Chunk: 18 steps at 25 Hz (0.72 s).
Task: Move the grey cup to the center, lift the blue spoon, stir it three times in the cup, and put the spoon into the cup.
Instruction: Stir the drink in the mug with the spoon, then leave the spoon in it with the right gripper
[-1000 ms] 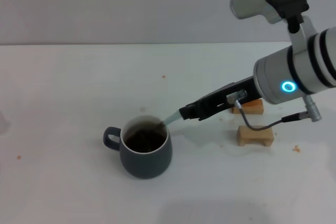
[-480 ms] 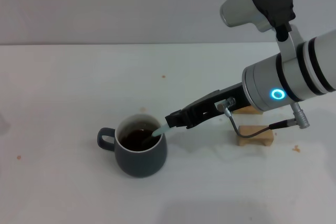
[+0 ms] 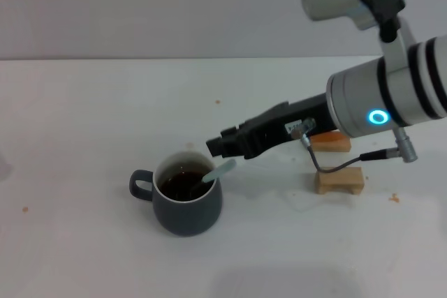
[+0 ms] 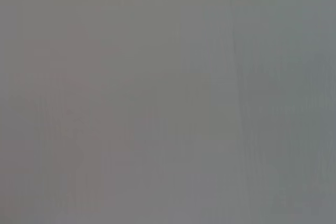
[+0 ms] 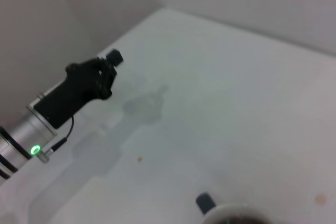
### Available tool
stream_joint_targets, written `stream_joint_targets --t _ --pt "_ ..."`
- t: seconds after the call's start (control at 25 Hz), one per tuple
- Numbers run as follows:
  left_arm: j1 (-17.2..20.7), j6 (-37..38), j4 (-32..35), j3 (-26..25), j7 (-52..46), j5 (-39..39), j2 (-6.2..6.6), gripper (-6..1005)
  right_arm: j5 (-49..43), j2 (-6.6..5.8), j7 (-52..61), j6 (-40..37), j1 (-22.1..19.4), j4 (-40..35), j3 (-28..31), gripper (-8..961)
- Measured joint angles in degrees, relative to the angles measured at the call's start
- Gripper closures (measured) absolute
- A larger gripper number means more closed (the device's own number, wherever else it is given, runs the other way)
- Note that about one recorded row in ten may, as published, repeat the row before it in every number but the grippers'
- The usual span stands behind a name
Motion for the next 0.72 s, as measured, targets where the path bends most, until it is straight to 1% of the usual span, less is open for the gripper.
stream_joint_targets --t 0.08,0.12,0.16,0.24,0.28,0.32,0.36,0.4,0.44,0.48,0.52,0.56,0.64,0.68,0.72 --pt "0.0 0.0 0.0 0.0 0.0 0.0 -0.01 1001 -0.1 0.0 -0.3 -0.5 -0.8 1.4 0.0 682" --pt "0.0 0.1 0.0 0.0 0.0 0.0 -0.02 1001 -0.1 -0.04 -1.1 -1.7 -2.7 4.6 0.0 669" --pt "0.0 0.1 0.0 0.0 0.0 0.0 -0.03 1001 -0.1 -0.04 -1.1 -1.7 -2.7 4.6 0.0 669" --pt "0.0 0.1 0.0 0.0 0.0 0.0 -0.04 1001 -0.9 -0.15 -1.8 -3.3 -5.7 8.1 0.1 669" --pt "0.0 0.2 0.0 0.0 0.0 0.0 -0.04 1001 -0.9 -0.15 -1.8 -3.3 -5.7 8.1 0.1 669" --pt "0.0 0.2 0.0 0.0 0.0 0.0 -0.04 1001 -2.7 -0.16 -1.9 -4.5 -7.5 10.3 0.1 670" --pt "0.0 0.2 0.0 0.0 0.0 0.0 -0.04 1001 -2.7 -0.16 -1.9 -4.5 -7.5 10.3 0.1 670" --pt "0.0 0.2 0.0 0.0 0.0 0.0 -0.04 1001 -3.8 -0.16 -2.1 -5.1 -8.4 11.1 0.1 670" --pt "0.0 0.2 0.0 0.0 0.0 0.0 -0.04 1001 -5.4 -0.09 -2.9 -6.9 -10.6 12.4 0.0 670" --pt "0.0 0.2 0.0 0.0 0.0 0.0 -0.04 1001 -5.4 -0.09 -2.9 -6.9 -10.6 12.4 0.0 670" --pt "0.0 0.2 0.0 0.0 0.0 0.0 -0.04 1001 -5.9 -0.02 -4.1 -9.1 -12.5 12.9 -0.1 670" --pt "0.0 0.2 0.0 0.0 0.0 0.0 -0.04 1001 -5.9 -0.02 -4.1 -9.1 -12.5 12.9 -0.1 670" --pt "-0.1 0.3 0.0 0.0 0.0 0.0 -0.04 1001 -6.0 -0.07 -6.5 -13.0 -15.3 13.0 -0.1 670" --pt "-0.1 0.3 0.0 0.0 0.0 0.0 -0.06 1001 -6.0 -0.07 -6.5 -13.0 -15.3 13.0 -0.1 671" --pt "-0.1 0.3 0.0 0.0 0.0 0.0 -0.09 1001 -6.0 -0.07 -8.3 -15.0 -16.7 13.1 -0.2 671"
